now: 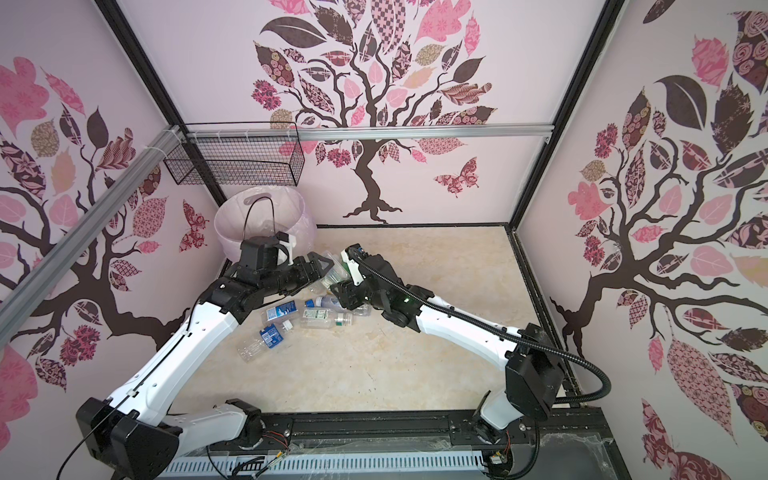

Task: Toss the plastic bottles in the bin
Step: 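Lift the clear bottle with the right gripper while the left grasps its base, then carry the clear bottle over the bin with the left gripper while the right releases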

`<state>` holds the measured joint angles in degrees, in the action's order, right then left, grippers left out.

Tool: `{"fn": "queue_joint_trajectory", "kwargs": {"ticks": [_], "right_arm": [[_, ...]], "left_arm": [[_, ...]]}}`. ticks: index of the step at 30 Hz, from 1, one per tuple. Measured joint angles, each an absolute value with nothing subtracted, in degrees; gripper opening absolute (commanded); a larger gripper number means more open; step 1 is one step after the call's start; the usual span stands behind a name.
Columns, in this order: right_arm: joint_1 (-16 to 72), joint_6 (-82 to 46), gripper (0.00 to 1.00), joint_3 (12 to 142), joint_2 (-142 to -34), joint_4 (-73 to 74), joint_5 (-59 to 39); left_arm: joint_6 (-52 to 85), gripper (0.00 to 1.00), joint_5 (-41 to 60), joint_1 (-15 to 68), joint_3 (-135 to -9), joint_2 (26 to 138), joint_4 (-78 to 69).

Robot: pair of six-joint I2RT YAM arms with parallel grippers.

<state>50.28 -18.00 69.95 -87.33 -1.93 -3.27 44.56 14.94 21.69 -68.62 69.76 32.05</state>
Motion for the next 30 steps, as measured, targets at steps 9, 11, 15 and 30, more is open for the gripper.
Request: {"fn": "queue_joint_trajectory", "kwargs": {"ticks": [9, 11, 15, 30], "right_arm": [[50.17, -18.55, 0.58, 70.7, -87.33, -1.78, -4.21], [50.02, -18.94, 0.6, 71.0, -87.33, -1.69, -4.4], [49.84, -19.4, 0.67, 71.29, -87.35, -1.5, -4.86], [49.84, -18.02, 0.99, 71.94, -87.35, -2.48, -4.67]], "left_arm": [[47.79, 0.63, 15.16, 21.5, -68.53, 69.8, 27.66], [47.97, 0.59, 15.22, 21.39, -68.45, 69.8, 26.89], [48.01, 0.54, 14.98, 21.3, -68.42, 69.8, 26.17], [45.65, 0.52, 11.53, 19.16, -70.37, 70.28, 29.89]]}}
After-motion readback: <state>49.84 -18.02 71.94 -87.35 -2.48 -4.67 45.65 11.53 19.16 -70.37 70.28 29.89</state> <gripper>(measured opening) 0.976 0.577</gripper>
